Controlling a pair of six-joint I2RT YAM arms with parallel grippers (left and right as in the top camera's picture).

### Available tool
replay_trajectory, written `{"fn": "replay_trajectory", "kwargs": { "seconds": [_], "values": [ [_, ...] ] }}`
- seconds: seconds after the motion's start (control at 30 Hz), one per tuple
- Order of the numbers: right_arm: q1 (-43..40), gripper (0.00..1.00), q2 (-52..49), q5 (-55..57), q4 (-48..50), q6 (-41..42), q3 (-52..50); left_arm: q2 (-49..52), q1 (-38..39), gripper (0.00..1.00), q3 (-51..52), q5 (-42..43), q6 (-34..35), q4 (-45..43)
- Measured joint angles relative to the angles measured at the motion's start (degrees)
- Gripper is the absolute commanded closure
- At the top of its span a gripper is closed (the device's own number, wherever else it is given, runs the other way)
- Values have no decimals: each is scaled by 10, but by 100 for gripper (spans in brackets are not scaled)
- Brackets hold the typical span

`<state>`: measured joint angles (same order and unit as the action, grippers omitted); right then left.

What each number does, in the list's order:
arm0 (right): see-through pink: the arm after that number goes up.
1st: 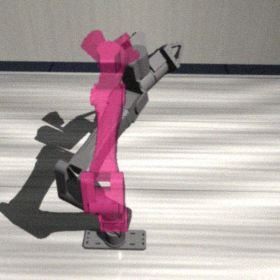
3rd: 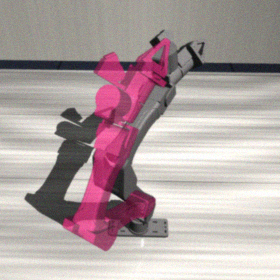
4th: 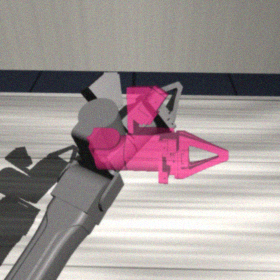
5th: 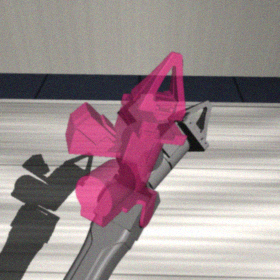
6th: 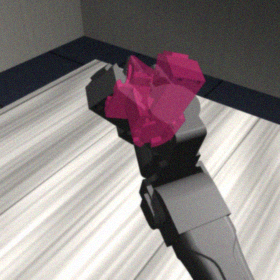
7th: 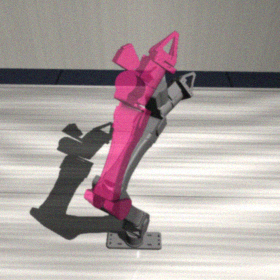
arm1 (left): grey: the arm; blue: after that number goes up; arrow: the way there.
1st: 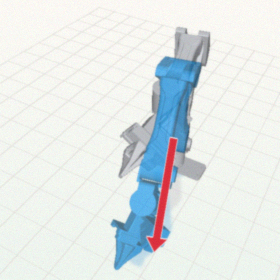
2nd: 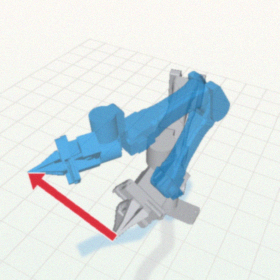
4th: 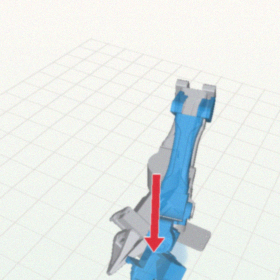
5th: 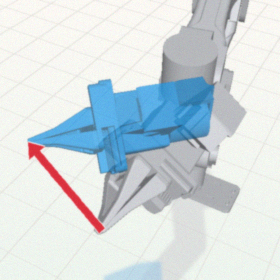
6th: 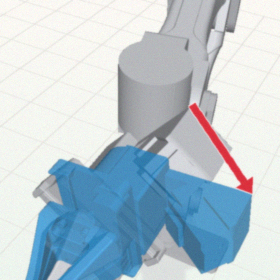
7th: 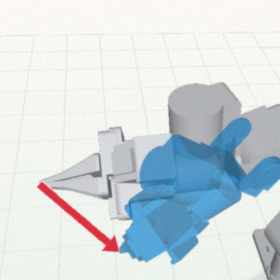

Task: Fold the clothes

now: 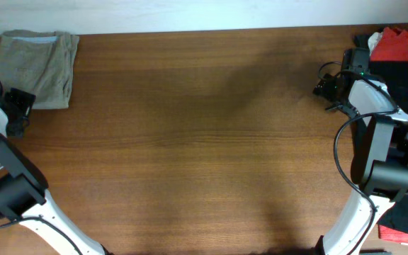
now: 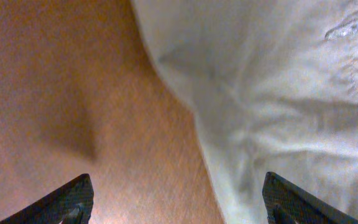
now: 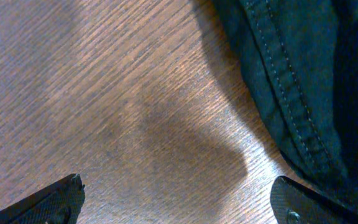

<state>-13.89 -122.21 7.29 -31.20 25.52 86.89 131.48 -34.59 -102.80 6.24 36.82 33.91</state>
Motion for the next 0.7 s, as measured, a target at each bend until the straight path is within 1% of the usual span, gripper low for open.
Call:
{"fn": "replay_trajectory", "kwargs": {
  "seconds": [0.13, 0.2, 0.3, 0.33, 0.4, 0.47, 0.53, 0.6, 0.63, 0.7],
  "values": [
    [0, 1, 0, 2, 0, -1, 0, -95, 7, 13, 2, -3, -11, 70],
    [0, 1, 0, 9, 0, -6, 0, -166, 27, 13, 2, 21, -32, 97],
    [0, 1, 0, 7, 13, -2, 0, -225, 72, 13, 2, 74, -63, 128],
    [0, 1, 0, -37, 19, 3, 1, -235, 91, 1, 2, 89, -82, 129],
    [-1, 1, 0, -128, -1, 9, 1, -247, 136, 1, 2, 106, -119, 131],
    [-1, 1, 0, -209, -11, 13, 1, -247, 163, 1, 2, 112, -137, 134],
    [0, 1, 0, -247, -16, 13, 1, -247, 183, 1, 2, 116, -144, 139],
    [-1, 1, 15, -270, -43, 11, 1, -247, 194, 1, 2, 117, -150, 141],
    [-1, 1, 38, -274, -67, 4, 1, -247, 195, 1, 2, 118, -150, 142],
    [-1, 1, 143, -274, -145, -19, 1, -247, 195, 1, 2, 118, -150, 143]
  ]
}}
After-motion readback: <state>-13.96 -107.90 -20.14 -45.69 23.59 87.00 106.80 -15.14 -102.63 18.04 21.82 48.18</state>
